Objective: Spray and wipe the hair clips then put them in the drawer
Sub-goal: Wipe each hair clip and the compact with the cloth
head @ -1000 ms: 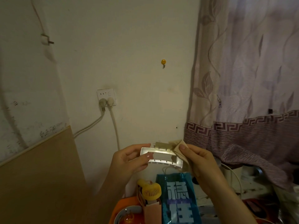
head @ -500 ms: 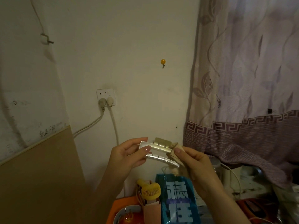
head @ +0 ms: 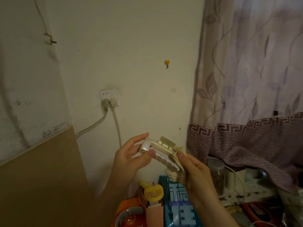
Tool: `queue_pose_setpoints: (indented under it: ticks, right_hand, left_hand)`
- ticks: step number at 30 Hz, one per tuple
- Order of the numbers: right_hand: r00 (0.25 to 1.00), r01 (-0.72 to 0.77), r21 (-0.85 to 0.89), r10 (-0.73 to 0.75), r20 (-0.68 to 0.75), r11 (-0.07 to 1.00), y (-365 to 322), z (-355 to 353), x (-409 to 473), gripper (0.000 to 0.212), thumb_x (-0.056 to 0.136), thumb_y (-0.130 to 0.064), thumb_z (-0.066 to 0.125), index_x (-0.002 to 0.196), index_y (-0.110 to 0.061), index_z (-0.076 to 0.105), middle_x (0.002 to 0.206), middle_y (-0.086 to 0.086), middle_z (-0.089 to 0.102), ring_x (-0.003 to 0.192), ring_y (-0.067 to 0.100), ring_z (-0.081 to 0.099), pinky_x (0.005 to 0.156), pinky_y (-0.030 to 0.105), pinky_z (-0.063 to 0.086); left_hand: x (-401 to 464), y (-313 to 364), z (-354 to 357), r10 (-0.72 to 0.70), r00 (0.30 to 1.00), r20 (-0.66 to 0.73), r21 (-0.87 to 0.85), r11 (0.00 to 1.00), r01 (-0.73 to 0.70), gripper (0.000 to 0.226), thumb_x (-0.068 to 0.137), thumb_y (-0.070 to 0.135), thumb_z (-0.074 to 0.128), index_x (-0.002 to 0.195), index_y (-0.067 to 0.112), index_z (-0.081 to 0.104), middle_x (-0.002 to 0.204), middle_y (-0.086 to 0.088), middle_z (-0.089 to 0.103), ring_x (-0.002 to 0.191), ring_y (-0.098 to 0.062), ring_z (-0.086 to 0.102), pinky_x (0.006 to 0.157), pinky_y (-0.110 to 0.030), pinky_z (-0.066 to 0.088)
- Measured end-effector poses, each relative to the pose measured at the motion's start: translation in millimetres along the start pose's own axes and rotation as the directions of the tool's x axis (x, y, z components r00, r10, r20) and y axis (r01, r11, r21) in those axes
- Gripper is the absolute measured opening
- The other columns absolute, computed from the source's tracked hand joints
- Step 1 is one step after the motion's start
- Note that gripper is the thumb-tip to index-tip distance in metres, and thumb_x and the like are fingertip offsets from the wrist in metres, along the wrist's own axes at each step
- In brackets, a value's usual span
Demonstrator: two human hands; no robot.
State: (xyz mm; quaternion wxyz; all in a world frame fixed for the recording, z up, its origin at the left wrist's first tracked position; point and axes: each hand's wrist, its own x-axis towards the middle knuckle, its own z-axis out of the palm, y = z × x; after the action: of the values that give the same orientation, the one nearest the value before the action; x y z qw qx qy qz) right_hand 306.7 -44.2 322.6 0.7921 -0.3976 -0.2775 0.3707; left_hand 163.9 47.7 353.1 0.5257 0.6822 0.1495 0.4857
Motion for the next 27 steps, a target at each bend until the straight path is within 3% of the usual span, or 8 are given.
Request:
queue_pose_setpoints:
  ticks: [8, 14, 19, 22, 24, 27]
  right_hand:
    - [0.996, 0.056, -0.168, -0.043, 0.077, 0.984, -2.2, -5.4, -2.1, 0.030, 0.073, -0.037, 0.065, 0.085, -0.013, 0.078, 0.088, 0.020, 0.073, 0.072, 0.026, 0.067, 0.065, 0.031, 0.056]
    - [0.993, 0.045, -0.195, -0.022, 0.119, 0.980, -1.7, -8.0, -2.7, 0.031, 0.076, -0.036, 0.063, 0.086, -0.010, 0.077, 0.087, 0.021, 0.072, 0.064, 0.024, 0.067, 0.053, 0.026, 0.053]
    - [0.996, 0.083, -0.156, -0.075, 0.056, 0.984, -6.2, -13.0, -2.2, 0.028, 0.075, -0.031, 0.064, 0.083, -0.007, 0.077, 0.084, 0.019, 0.073, 0.066, 0.024, 0.067, 0.057, 0.027, 0.056]
    - [0.990, 0.139, -0.191, -0.141, 0.005, 0.972, -16.9, -14.2, -0.9, 0.022, 0.072, -0.031, 0.064, 0.080, -0.015, 0.077, 0.081, 0.012, 0.074, 0.065, 0.018, 0.070, 0.052, 0.023, 0.055]
    - [0.982, 0.189, -0.219, -0.186, 0.034, 0.957, -24.4, -11.5, -1.4, 0.019, 0.071, -0.032, 0.064, 0.075, -0.020, 0.078, 0.079, 0.011, 0.074, 0.065, 0.019, 0.070, 0.053, 0.024, 0.055]
    - [0.961, 0.267, -0.248, -0.238, 0.141, 0.931, -28.9, -6.0, -3.0, 0.021, 0.073, -0.031, 0.063, 0.077, -0.017, 0.079, 0.078, 0.014, 0.073, 0.067, 0.019, 0.068, 0.059, 0.025, 0.056]
  left_hand:
    - [-0.4, 0.1, -5.1, -0.001, 1.000, 0.009, 0.011, 1.000, 0.001, 0.042, 0.066, 0.031, 0.074, 0.107, 0.030, 0.067, 0.099, -0.004, 0.074, 0.091, -0.023, 0.071, 0.069, -0.025, 0.057]
    - [-1.0, 2.8, -5.1, -0.014, 0.998, 0.061, 0.042, 0.999, 0.011, 0.044, 0.063, 0.035, 0.076, 0.106, 0.038, 0.068, 0.103, 0.000, 0.073, 0.092, -0.021, 0.071, 0.069, -0.026, 0.057]
    - [-3.5, 2.5, -7.9, -0.021, 0.998, 0.060, 0.049, 0.999, 0.018, 0.046, 0.064, 0.029, 0.076, 0.109, 0.033, 0.069, 0.104, 0.000, 0.072, 0.093, -0.021, 0.071, 0.070, -0.027, 0.058]
    - [-5.0, 1.7, -9.2, -0.025, 0.998, 0.063, 0.083, 0.996, 0.020, 0.041, 0.065, 0.024, 0.076, 0.105, 0.034, 0.071, 0.102, 0.008, 0.072, 0.092, -0.009, 0.070, 0.068, -0.026, 0.057]
    - [-6.0, 1.4, -7.6, -0.034, 0.997, 0.069, 0.107, 0.994, 0.026, 0.040, 0.064, 0.024, 0.077, 0.101, 0.037, 0.072, 0.100, 0.014, 0.071, 0.089, 0.000, 0.068, 0.068, -0.027, 0.058]
    - [-7.4, 0.7, -3.3, -0.042, 0.996, 0.080, 0.124, 0.992, 0.032, 0.042, 0.061, 0.028, 0.078, 0.102, 0.036, 0.072, 0.100, 0.009, 0.071, 0.088, -0.007, 0.070, 0.068, -0.029, 0.059]
